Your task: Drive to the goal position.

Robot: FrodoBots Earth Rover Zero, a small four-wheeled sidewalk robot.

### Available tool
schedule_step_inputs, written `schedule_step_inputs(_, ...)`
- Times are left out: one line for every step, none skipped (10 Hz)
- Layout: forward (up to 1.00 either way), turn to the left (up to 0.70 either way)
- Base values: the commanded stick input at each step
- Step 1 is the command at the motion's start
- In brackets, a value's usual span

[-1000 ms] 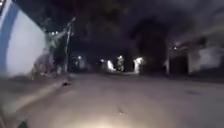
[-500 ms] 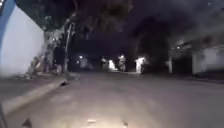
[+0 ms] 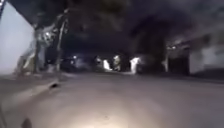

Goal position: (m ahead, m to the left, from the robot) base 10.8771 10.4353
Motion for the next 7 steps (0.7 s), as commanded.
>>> schedule_step_inputs(0.7, 0.0)
schedule_step_inputs(0.7, 0.0)
schedule_step_inputs(0.7, 0.0)
schedule_step_inputs(0.7, 0.0)
schedule_step_inputs(0.7, 0.0)
schedule_step_inputs(0.7, 0.0)
schedule_step_inputs(0.7, 0.0)
